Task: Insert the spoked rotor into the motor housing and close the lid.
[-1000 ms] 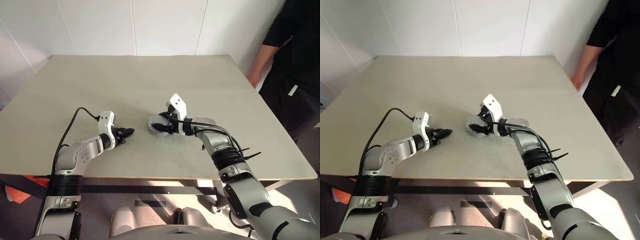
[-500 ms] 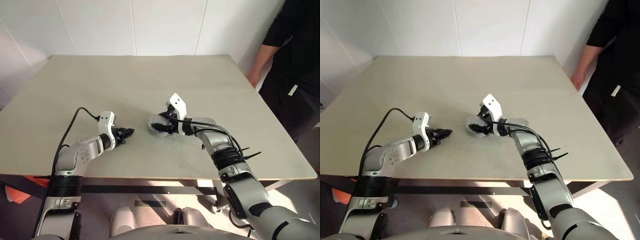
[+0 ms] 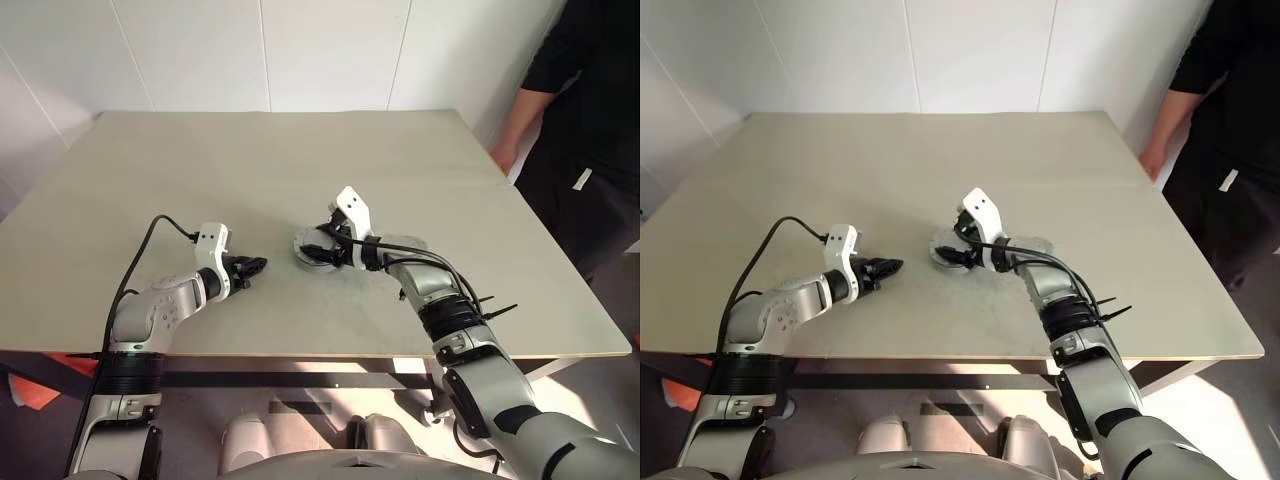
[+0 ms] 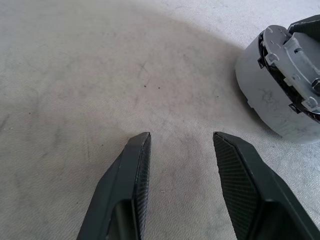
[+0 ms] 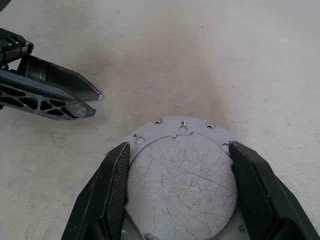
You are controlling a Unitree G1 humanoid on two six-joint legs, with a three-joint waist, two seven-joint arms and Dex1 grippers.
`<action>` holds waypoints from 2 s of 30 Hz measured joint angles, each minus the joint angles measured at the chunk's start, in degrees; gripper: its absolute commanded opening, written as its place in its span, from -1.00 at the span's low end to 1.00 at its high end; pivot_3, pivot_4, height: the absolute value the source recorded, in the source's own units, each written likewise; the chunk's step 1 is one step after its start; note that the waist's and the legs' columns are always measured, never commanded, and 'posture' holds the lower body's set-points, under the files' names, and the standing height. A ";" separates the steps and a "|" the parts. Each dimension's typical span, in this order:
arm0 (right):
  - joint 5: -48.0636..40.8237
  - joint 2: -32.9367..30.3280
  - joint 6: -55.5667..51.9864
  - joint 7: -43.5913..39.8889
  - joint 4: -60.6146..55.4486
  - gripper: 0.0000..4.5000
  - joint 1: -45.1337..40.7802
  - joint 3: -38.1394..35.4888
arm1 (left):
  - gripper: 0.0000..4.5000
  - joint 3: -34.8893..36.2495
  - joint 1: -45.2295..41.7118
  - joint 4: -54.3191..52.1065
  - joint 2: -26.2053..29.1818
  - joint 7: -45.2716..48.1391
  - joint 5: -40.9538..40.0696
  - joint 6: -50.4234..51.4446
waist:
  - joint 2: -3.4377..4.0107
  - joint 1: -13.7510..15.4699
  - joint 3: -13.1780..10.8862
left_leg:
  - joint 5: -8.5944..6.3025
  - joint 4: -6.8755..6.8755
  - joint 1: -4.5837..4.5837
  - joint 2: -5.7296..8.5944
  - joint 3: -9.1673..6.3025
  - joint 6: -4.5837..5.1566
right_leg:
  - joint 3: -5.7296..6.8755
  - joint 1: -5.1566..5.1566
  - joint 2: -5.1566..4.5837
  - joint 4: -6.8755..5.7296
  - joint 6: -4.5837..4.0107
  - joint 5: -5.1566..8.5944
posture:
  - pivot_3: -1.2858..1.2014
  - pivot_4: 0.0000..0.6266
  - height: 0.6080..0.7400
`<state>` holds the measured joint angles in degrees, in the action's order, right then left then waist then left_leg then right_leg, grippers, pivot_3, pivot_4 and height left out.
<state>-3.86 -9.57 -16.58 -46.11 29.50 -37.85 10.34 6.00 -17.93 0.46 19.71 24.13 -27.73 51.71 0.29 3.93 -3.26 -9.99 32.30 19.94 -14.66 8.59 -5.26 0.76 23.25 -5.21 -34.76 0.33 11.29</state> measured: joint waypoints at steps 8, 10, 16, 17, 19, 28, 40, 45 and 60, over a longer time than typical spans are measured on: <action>1.03 0.16 2.43 0.22 1.87 0.34 -0.14 0.59 | -0.07 0.00 0.00 0.28 0.01 -0.03 0.17 0.00 | 0.05 -0.07 0.16 | 0.00 0.00 -0.03 0.00 0.01 0.00 | -0.01 -0.04 0.00 0.00 0.00 0.00 | 0.03 -1.00 1.00; 1.04 0.17 2.59 0.21 2.00 0.34 -0.15 0.59 | -0.07 -0.01 0.00 0.29 0.01 -0.03 0.20 0.00 | 0.05 -0.07 0.19 | 0.00 0.00 -0.04 0.00 0.01 0.00 | -0.01 -0.04 0.00 0.00 0.00 0.00 | 0.03 -1.00 1.00; 1.08 0.36 2.69 0.30 2.24 0.34 -0.20 0.48 | -0.07 -0.01 0.06 0.28 0.06 -0.03 0.22 0.01 | 0.06 -0.12 0.22 | 0.00 0.00 -0.04 0.00 0.01 0.00 | -0.01 -0.04 0.00 0.00 0.01 0.00 | 0.03 -1.00 1.00; 1.08 0.43 2.58 0.31 2.27 0.34 -0.23 0.40 | -0.07 0.00 0.07 0.27 0.07 -0.03 0.23 0.01 | 0.06 -0.14 0.23 | 0.00 0.00 -0.04 0.00 0.01 0.00 | -0.01 -0.04 0.01 0.00 0.01 0.00 | 0.03 -1.00 1.00; 0.57 0.85 1.79 0.26 2.28 0.34 -0.35 -0.28 | -0.07 0.00 0.10 0.26 0.12 -0.03 0.24 0.00 | 0.07 -0.18 0.24 | 0.00 0.00 -0.04 -0.01 0.00 0.00 | -0.02 -0.04 0.01 0.00 0.01 0.00 | 0.03 -1.00 1.00; -0.97 0.62 -1.45 -1.01 0.67 0.34 -0.38 -1.39 | -0.07 -0.03 0.13 0.17 0.15 0.18 0.23 0.00 | 0.08 -0.11 0.24 | 0.00 -0.02 -0.01 0.00 0.01 0.00 | 0.00 -0.02 0.00 0.01 0.00 0.00 | 0.03 -1.00 1.00; -0.62 0.98 0.35 0.15 2.40 0.34 -0.82 -1.04 | -0.07 -0.13 0.07 0.23 0.16 0.10 0.44 -0.04 | 0.09 -0.16 0.24 | 0.00 -0.02 -0.03 0.00 0.01 -0.01 | -0.01 -0.01 0.01 0.00 0.01 0.01 | 0.03 -1.00 1.00; -0.23 0.92 1.21 0.25 3.04 0.34 -1.04 -0.60 | -0.07 -0.15 0.07 0.23 0.15 0.04 0.58 -0.06 | 0.09 -0.20 0.24 | 0.00 -0.01 -0.04 0.00 0.01 -0.01 | -0.02 -0.02 0.01 0.00 0.02 0.01 | 0.03 -1.00 1.00; 0.17 2.01 2.04 1.95 4.84 0.34 -1.61 -0.56 | -0.07 -0.04 0.15 0.22 0.15 0.03 1.31 -0.06 | 0.09 -0.83 0.28 | 0.01 0.00 -0.09 0.01 0.01 -0.02 | -0.02 -0.03 0.00 0.00 0.34 0.20 | 0.03 -1.00 1.00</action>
<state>-3.69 -7.56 -14.54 -44.15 34.34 -39.47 9.78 5.97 -17.78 0.68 19.86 24.15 -26.42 51.64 0.38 3.10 -2.99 -9.98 32.30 19.85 -14.65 8.60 -5.28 0.75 23.21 -5.20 -34.76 0.66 11.49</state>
